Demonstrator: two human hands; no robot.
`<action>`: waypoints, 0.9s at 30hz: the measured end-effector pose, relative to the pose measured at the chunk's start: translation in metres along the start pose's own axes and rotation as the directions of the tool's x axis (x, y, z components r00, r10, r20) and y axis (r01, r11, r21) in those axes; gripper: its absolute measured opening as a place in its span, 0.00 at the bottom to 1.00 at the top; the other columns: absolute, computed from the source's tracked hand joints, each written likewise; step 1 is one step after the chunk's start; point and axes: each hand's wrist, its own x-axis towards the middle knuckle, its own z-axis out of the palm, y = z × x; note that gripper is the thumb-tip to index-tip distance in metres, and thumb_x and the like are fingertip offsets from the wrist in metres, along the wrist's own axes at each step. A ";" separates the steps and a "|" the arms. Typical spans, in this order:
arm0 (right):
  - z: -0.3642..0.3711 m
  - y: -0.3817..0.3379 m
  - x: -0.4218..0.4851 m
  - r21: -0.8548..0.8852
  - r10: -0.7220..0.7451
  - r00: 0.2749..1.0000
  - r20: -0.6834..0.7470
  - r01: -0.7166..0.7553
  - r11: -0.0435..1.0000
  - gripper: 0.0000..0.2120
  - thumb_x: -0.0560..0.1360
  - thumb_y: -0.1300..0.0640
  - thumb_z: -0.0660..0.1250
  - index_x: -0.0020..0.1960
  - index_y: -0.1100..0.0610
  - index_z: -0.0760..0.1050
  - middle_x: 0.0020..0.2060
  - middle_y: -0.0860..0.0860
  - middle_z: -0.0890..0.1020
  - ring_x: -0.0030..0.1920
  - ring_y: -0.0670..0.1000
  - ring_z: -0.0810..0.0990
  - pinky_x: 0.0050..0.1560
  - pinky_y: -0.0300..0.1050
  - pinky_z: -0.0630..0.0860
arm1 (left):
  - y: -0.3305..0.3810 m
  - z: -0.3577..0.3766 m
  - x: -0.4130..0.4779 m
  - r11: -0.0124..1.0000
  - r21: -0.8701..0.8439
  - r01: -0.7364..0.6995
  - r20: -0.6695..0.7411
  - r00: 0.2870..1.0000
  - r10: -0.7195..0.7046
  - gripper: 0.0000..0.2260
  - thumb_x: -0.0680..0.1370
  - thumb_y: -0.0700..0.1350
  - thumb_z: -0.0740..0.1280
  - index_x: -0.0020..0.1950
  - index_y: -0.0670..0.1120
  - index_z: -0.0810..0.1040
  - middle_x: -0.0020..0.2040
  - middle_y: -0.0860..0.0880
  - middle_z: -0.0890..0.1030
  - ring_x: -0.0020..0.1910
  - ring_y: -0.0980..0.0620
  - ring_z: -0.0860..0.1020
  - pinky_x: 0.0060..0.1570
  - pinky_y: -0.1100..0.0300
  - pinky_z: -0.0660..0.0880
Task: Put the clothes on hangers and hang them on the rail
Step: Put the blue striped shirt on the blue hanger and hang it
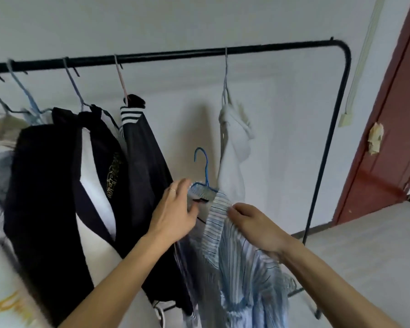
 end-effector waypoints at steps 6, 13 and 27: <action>-0.007 -0.089 0.063 0.083 -0.150 0.980 -0.132 0.161 0.983 0.10 0.83 0.53 0.56 0.45 0.56 0.68 0.35 0.52 0.68 0.36 0.48 0.66 0.39 0.45 0.64 | 0.011 -0.093 0.048 0.899 0.418 -0.133 -0.286 0.920 0.269 0.19 0.77 0.50 0.61 0.66 0.45 0.77 0.67 0.47 0.75 0.70 0.47 0.69 0.71 0.49 0.64; -0.018 -0.183 0.125 0.012 -0.340 0.902 -0.268 0.355 0.935 0.14 0.82 0.54 0.55 0.38 0.55 0.63 0.30 0.48 0.67 0.31 0.48 0.65 0.32 0.43 0.62 | -0.014 -0.138 0.087 0.956 0.247 0.160 -0.212 0.971 -0.108 0.30 0.79 0.52 0.59 0.80 0.49 0.54 0.81 0.47 0.49 0.79 0.46 0.49 0.76 0.50 0.52; 0.009 -0.136 0.167 -0.416 -0.473 0.830 -0.296 0.334 0.846 0.11 0.80 0.46 0.60 0.54 0.53 0.73 0.49 0.45 0.78 0.42 0.46 0.79 0.44 0.43 0.72 | -0.028 -0.146 0.120 0.975 0.203 0.091 -0.242 0.970 -0.041 0.27 0.82 0.58 0.51 0.80 0.50 0.53 0.81 0.48 0.46 0.79 0.50 0.44 0.76 0.47 0.49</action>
